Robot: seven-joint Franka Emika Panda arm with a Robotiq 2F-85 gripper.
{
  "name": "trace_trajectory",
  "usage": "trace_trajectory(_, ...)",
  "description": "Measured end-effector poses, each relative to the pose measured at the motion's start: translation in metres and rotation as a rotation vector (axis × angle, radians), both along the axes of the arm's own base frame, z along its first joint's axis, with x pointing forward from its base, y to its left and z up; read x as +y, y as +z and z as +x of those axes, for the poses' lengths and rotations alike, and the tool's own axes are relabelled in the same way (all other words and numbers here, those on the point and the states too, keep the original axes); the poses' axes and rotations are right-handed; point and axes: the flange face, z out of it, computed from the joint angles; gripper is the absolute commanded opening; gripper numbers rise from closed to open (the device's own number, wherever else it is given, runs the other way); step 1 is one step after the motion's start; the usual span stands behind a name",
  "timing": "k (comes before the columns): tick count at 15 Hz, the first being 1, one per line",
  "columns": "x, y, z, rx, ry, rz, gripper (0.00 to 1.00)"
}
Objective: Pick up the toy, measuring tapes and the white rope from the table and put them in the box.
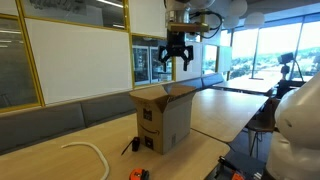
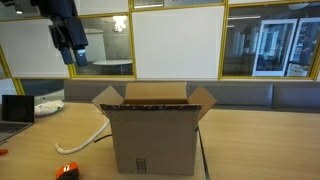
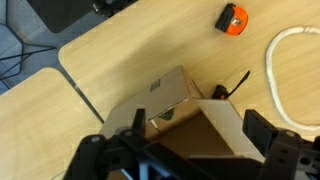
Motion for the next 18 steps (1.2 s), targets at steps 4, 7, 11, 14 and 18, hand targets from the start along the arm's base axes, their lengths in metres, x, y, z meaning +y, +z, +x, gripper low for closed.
trace_trajectory(4, 0.042, -0.054, -0.001, 0.042, 0.074, 0.048, 1.0)
trace_trajectory(7, 0.061, -0.099, 0.006, 0.077, 0.078, 0.079, 1.0)
trace_trajectory(11, 0.072, -0.158, 0.028, 0.1, -0.007, 0.13, 1.0)
trace_trajectory(14, 0.071, -0.199, 0.046, 0.087, -0.156, 0.155, 1.0)
trace_trajectory(18, 0.068, -0.254, 0.058, 0.102, -0.341, 0.17, 1.0)
